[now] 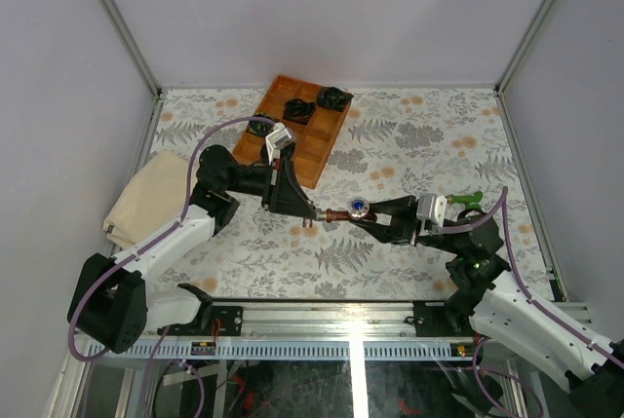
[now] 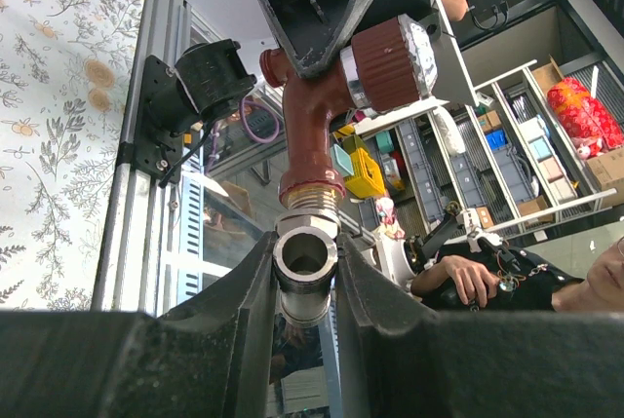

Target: Install the water faucets

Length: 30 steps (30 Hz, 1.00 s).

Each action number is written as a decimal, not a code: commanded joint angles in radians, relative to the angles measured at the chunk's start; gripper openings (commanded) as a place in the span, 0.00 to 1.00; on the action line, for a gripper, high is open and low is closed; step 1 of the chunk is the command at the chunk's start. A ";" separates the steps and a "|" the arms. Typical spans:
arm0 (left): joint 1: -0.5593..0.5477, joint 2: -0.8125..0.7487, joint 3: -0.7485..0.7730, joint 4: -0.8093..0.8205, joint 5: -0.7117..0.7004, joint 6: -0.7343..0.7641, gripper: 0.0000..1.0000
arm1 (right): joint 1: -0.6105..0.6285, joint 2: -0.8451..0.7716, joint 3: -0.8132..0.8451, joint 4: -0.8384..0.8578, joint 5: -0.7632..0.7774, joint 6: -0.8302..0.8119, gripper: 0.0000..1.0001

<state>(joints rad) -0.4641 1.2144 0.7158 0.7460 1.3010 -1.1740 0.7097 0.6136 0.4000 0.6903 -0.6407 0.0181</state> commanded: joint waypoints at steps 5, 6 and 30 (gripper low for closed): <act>-0.005 -0.010 0.058 -0.045 -0.011 0.035 0.00 | 0.030 0.008 0.061 -0.014 0.004 -0.043 0.00; -0.005 -0.010 0.059 -0.051 -0.013 0.039 0.00 | 0.034 0.011 0.058 -0.012 0.018 -0.049 0.00; -0.005 -0.017 0.057 -0.078 -0.028 0.060 0.00 | 0.061 -0.007 0.042 -0.049 0.136 -0.127 0.00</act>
<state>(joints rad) -0.4568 1.2144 0.7368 0.6651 1.2953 -1.1278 0.7540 0.6064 0.4160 0.6270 -0.5640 -0.0753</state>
